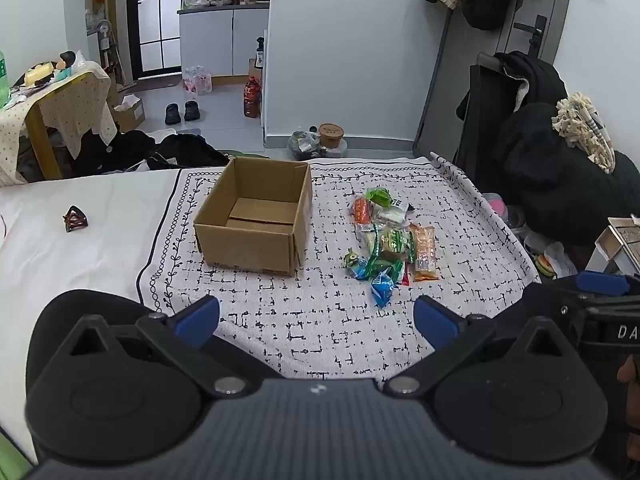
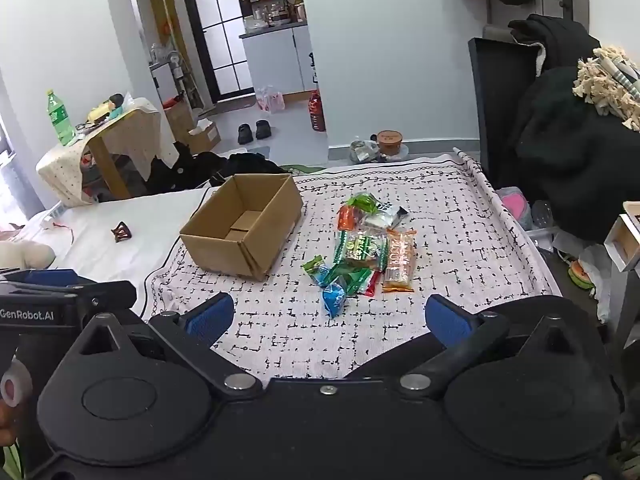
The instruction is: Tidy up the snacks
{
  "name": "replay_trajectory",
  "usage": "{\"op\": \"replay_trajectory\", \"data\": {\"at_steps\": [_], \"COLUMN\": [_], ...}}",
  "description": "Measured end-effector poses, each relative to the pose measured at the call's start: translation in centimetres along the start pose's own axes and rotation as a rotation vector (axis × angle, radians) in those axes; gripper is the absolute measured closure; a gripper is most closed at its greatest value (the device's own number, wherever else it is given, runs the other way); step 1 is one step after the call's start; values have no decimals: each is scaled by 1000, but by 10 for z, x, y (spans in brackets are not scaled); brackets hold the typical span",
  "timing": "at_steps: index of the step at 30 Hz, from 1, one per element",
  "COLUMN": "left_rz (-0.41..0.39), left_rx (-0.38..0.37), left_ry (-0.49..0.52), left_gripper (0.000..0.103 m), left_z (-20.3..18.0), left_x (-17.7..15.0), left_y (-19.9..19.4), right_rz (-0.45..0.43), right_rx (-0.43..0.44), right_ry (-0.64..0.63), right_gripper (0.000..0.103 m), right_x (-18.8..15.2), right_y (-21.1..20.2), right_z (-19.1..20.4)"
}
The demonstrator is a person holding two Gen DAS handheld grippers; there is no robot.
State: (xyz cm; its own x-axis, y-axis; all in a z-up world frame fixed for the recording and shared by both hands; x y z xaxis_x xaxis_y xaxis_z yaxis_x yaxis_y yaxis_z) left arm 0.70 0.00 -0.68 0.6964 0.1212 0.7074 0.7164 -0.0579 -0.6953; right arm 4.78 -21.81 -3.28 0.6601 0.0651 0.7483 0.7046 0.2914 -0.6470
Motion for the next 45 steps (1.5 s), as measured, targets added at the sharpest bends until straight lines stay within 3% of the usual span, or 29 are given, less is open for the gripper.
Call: {"op": "replay_trajectory", "data": {"at_steps": [45], "left_rz": [-11], "left_rx": [-6], "left_ry": [10], "left_gripper": [0], "left_z": [-3], "left_x": [0], "left_y": [0], "right_rz": [23], "right_rx": [-24], "right_ry": [-13], "right_gripper": [0], "right_x": [-3], "right_y": [-2], "right_z": [-2]}}
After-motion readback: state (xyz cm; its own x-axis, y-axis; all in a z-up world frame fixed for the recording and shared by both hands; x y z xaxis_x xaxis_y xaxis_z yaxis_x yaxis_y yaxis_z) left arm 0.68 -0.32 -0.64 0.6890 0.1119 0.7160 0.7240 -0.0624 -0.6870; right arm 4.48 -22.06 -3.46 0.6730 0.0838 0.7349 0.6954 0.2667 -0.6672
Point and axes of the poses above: each gripper's, at about its wrist camera, not at the fingertips, and y roughly the way its jaws point, z to its left, x to its top, the point moved 1 cm from there along y, roughly the way its jaws point, and after that the axes turned 3 degrees about -x, right-handed, at the moved point
